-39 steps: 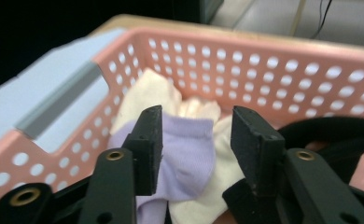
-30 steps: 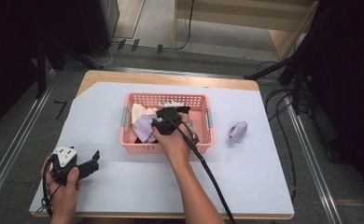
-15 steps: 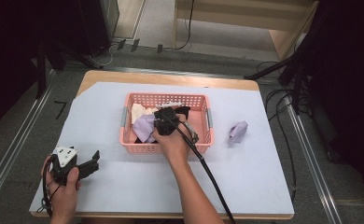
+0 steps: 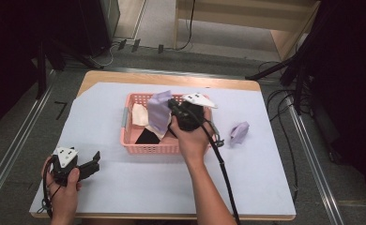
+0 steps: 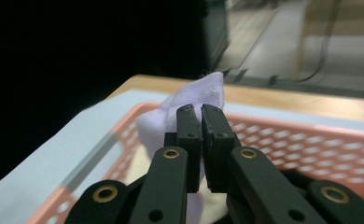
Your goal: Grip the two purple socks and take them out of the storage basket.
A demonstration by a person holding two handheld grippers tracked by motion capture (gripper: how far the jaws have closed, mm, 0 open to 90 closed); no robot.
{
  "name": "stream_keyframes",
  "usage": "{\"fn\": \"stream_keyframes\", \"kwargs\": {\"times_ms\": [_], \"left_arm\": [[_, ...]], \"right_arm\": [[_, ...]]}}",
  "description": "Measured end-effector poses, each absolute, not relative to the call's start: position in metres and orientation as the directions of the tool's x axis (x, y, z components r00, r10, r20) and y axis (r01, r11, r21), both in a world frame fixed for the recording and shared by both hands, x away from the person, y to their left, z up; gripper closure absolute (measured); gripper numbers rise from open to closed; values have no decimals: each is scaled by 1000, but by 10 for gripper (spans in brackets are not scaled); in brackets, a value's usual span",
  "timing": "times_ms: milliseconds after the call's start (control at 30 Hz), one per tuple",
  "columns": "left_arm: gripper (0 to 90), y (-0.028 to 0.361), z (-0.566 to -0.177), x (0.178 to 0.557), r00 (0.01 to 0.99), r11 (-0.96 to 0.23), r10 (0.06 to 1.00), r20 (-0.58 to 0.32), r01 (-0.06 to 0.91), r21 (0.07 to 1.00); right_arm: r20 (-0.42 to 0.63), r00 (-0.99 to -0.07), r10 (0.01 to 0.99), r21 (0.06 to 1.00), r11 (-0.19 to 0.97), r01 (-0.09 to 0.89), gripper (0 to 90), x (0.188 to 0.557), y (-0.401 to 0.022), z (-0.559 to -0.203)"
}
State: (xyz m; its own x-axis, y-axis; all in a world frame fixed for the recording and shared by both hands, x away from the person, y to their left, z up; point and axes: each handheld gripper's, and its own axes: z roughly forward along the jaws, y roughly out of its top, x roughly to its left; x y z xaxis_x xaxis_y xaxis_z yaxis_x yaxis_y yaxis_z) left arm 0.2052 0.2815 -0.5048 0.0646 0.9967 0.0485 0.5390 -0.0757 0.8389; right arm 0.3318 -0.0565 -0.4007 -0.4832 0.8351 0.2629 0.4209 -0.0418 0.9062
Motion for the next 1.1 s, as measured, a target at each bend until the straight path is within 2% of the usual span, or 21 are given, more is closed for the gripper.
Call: {"fn": "stream_keyframes", "kwargs": {"times_ms": [100,167,233,267,433,533,633,667,933,1067,1100], "left_arm": [[149,281,-505,205,62,-73,997,47,535,841],[149,281,-505,205,64,-78,997,51,536,840],[149,281,-505,206,62,-77,997,51,536,841],[149,281,-505,206,61,-78,997,54,535,841],[149,281,-505,205,64,-78,997,52,538,840],[149,281,-505,205,65,-78,997,51,538,839],[149,281,-505,206,64,-78,997,52,539,838],[149,281,-505,206,66,-79,996,52,538,839],[150,281,-505,206,65,-82,996,55,538,839],[149,281,-505,206,66,-81,996,54,536,841],[149,281,-505,206,67,-82,996,54,536,840]], "right_arm": [[253,-441,861,911,-59,408,872,334,-71,-398],[205,-363,909,904,-34,426,871,337,-83,-408],[202,-361,911,900,-28,435,869,338,-84,-412],[200,-384,901,877,11,481,860,340,-80,-424],[220,-453,864,838,70,541,819,342,-61,-442],[221,-479,850,820,104,563,727,343,-49,-449],[175,-478,861,822,140,552,536,344,-41,-454],[162,-470,868,823,144,549,498,344,-39,-455],[189,-504,843,794,172,584,439,344,-13,-455],[168,-489,856,760,203,617,416,348,0,-458],[153,-461,874,716,224,662,410,352,8,-461]]}}
